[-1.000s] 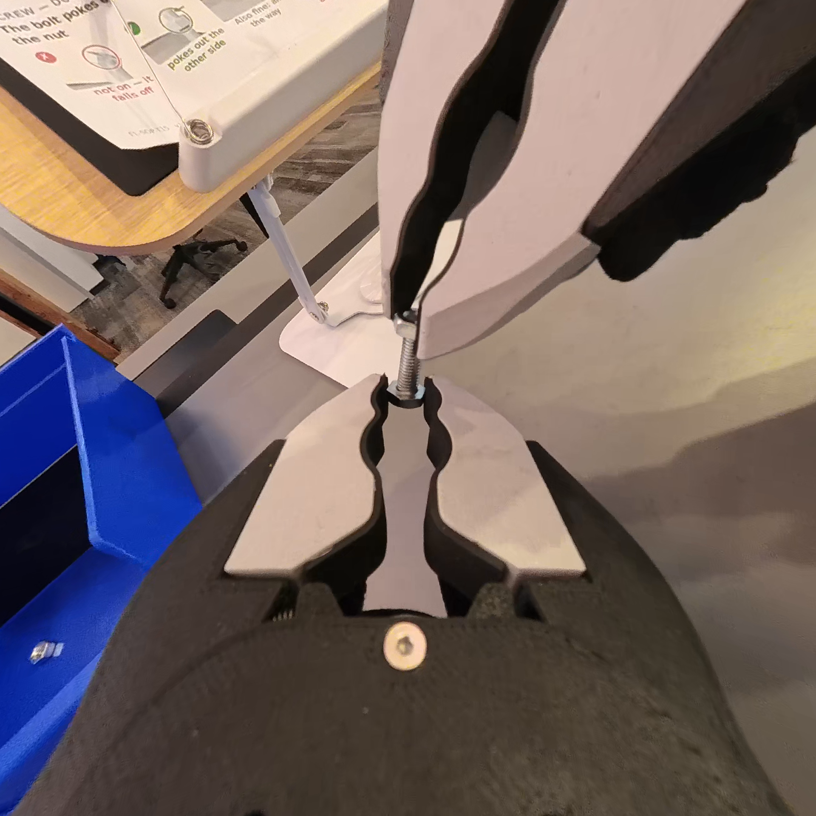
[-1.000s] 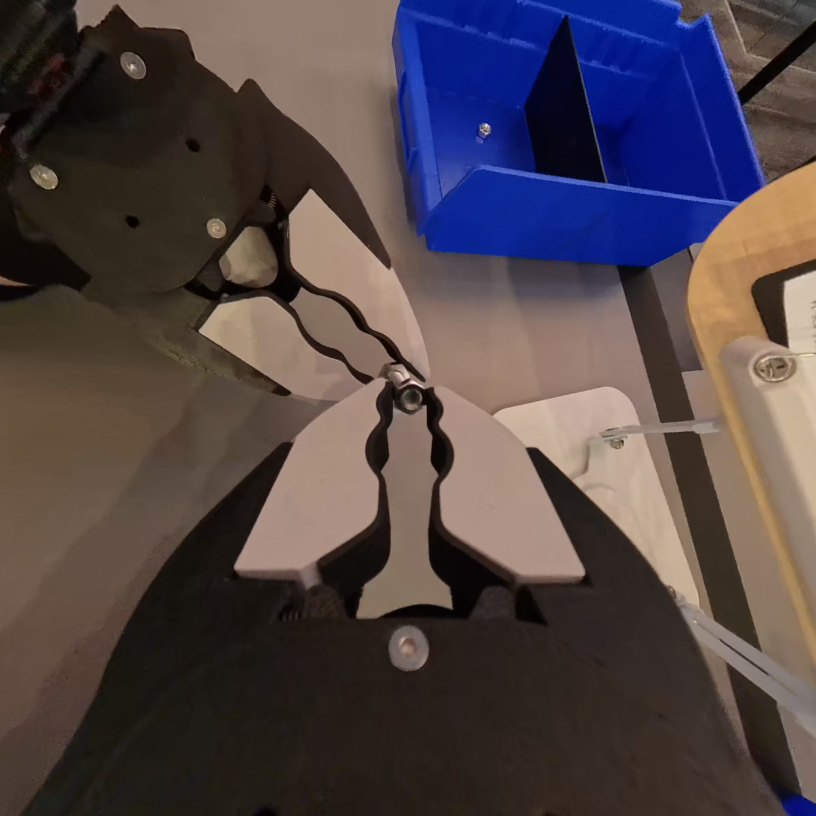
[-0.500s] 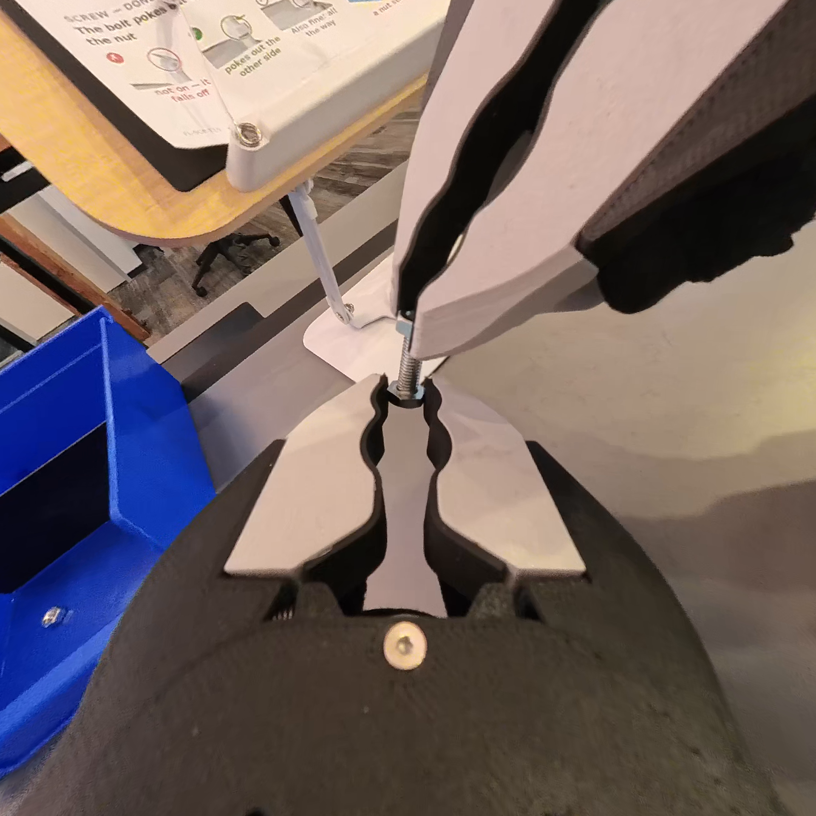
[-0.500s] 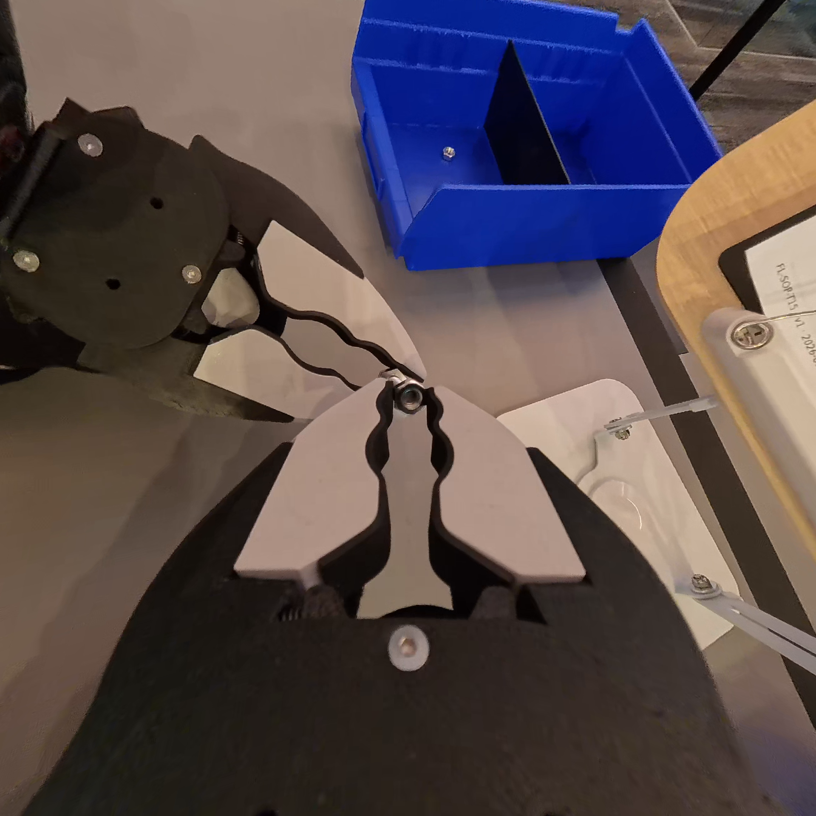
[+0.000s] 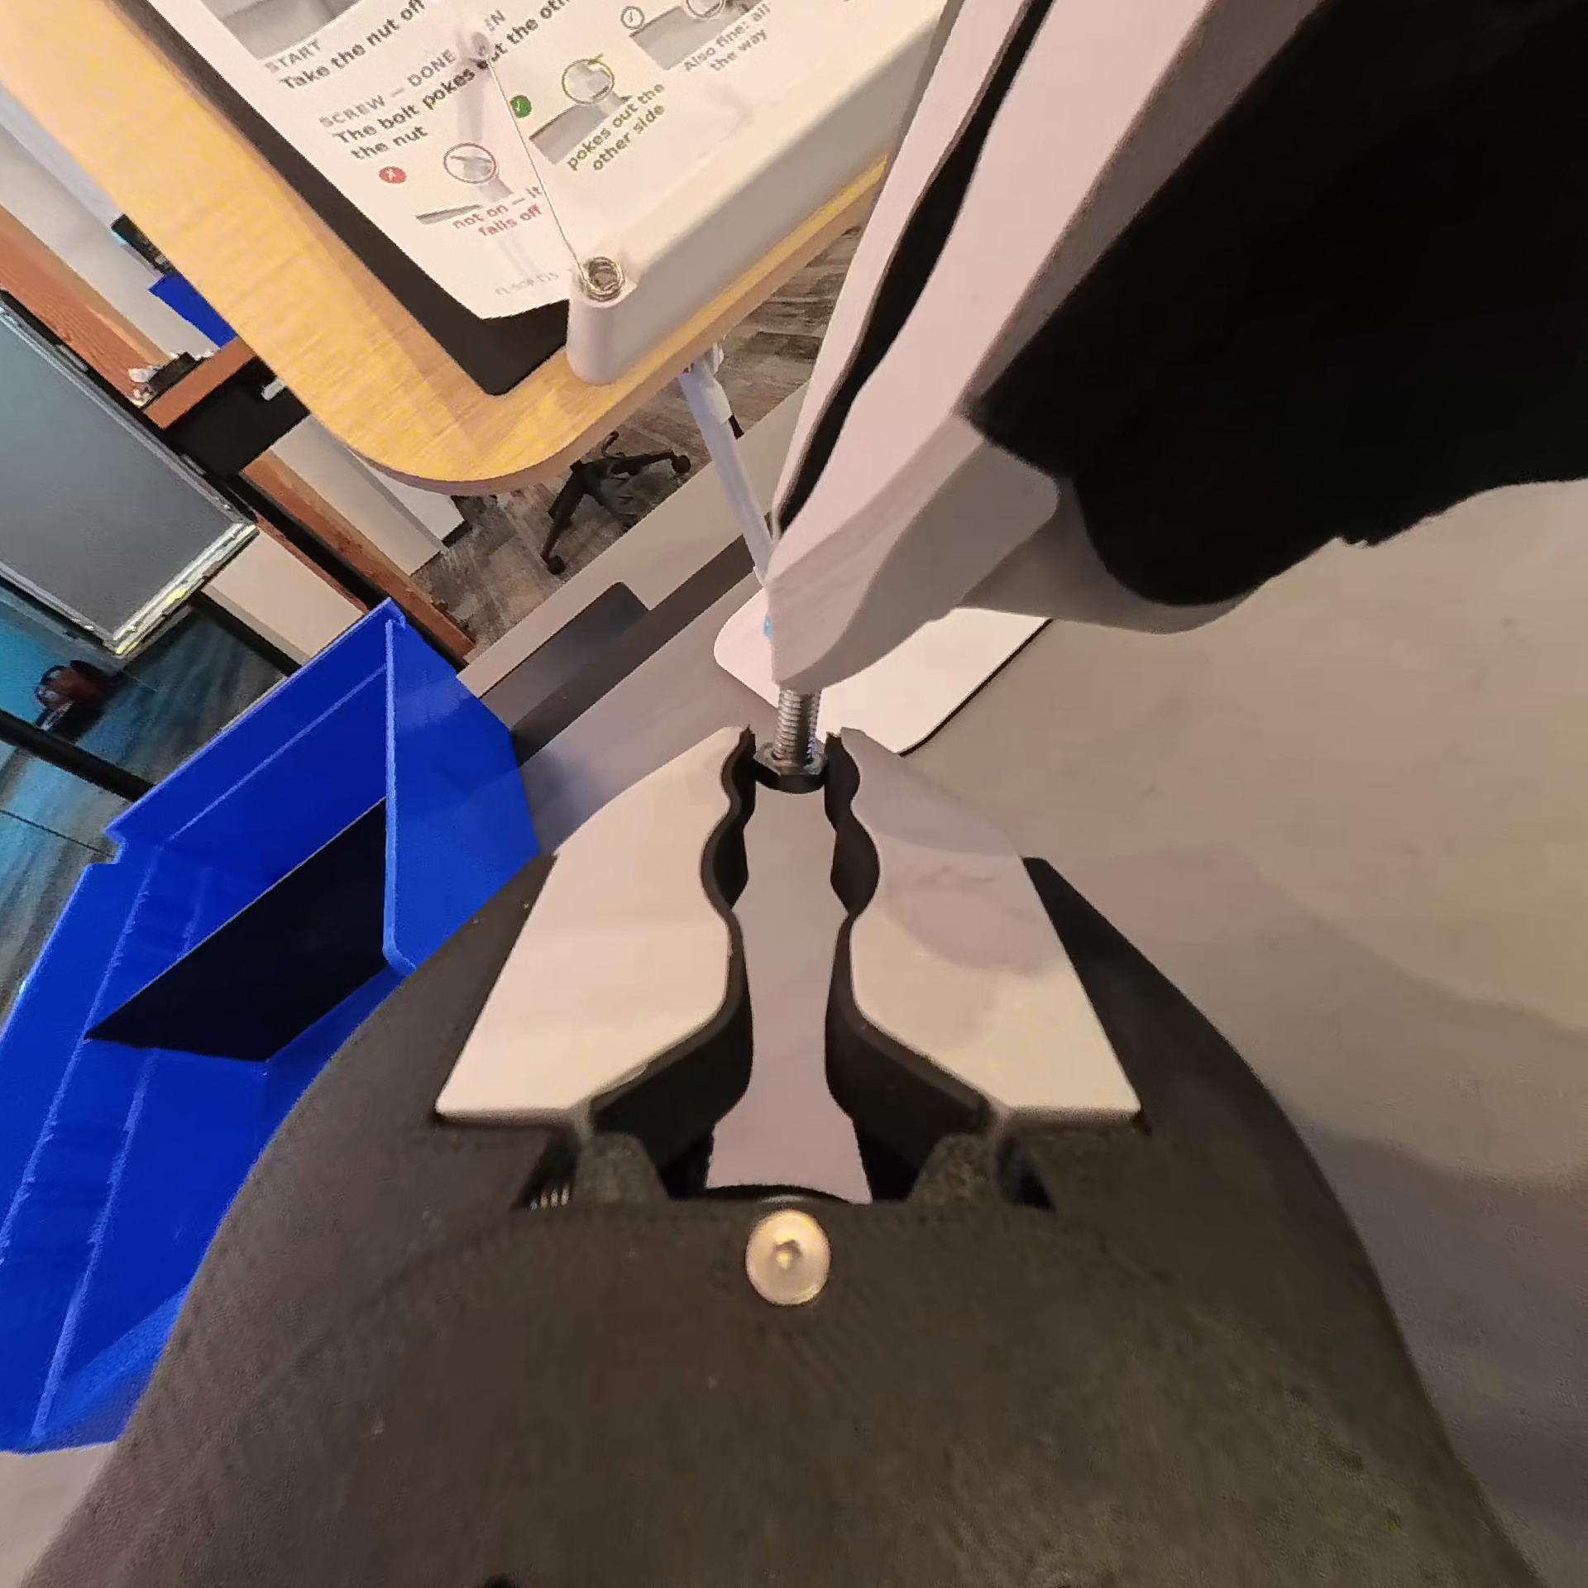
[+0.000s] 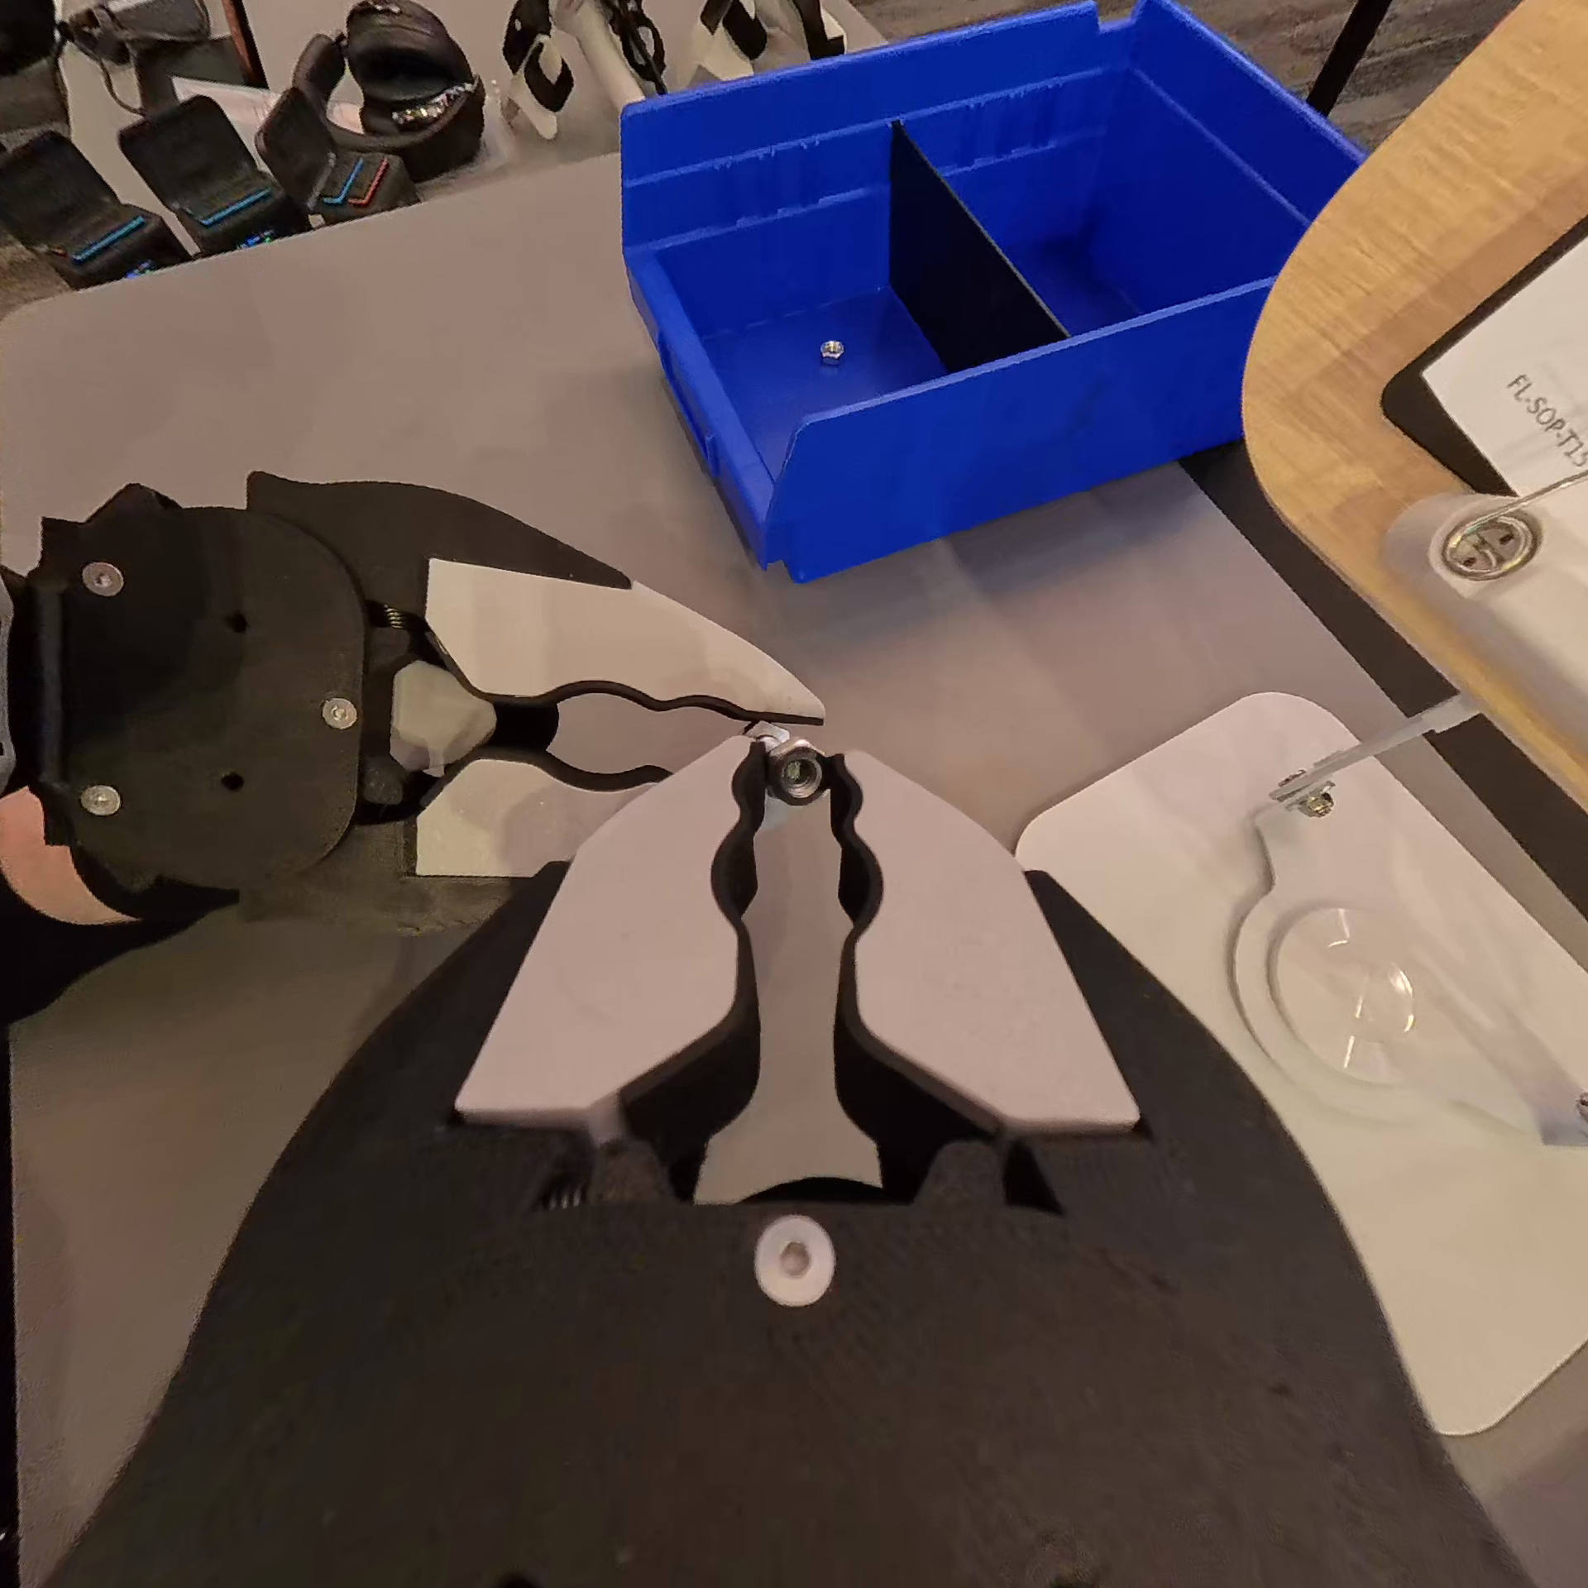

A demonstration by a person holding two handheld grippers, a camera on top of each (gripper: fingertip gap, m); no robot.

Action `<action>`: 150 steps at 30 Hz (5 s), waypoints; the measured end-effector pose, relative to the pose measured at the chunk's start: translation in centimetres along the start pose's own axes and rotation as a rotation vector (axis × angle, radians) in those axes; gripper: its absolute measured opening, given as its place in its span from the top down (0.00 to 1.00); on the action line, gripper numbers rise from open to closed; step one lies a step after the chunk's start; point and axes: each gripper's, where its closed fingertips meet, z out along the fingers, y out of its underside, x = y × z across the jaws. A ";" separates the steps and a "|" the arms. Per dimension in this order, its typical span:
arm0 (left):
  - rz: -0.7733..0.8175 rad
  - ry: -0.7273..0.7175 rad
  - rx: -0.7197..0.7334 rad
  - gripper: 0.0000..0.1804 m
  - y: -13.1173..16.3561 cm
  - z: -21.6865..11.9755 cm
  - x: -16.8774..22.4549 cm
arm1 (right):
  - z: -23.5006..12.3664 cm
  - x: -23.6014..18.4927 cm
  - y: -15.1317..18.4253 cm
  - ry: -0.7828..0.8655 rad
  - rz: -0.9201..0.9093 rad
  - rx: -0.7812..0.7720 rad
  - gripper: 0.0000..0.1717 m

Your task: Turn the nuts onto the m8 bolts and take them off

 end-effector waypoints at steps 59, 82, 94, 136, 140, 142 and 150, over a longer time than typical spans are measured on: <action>-0.432 0.354 0.285 0.92 -3.5 -2.1 0.7 | -3.0 -3.7 -2.7 -0.311 -0.116 0.299 0.72; -0.468 0.379 0.294 0.92 -3.6 -2.1 0.8 | -3.8 -3.8 -2.1 -0.319 -0.136 0.312 0.77; -0.456 0.390 0.281 0.92 -3.6 -2.0 1.4 | -3.1 -3.8 -2.8 -0.296 -0.152 0.329 0.71; -0.638 0.482 0.279 0.92 -2.8 -1.7 0.5 | -5.1 -5.5 -0.6 -0.461 -0.150 0.405 0.83; -0.610 0.530 0.272 0.92 -3.2 -1.7 1.9 | -4.5 -3.6 -2.6 -0.414 -0.076 0.479 0.54; -0.603 0.548 0.276 0.92 -3.5 -1.7 2.4 | -3.5 -3.6 -2.9 -0.410 -0.098 0.476 0.49; -0.662 0.525 0.263 0.92 -3.1 -1.2 1.7 | -5.0 -6.8 -0.9 -0.586 -0.176 0.429 0.84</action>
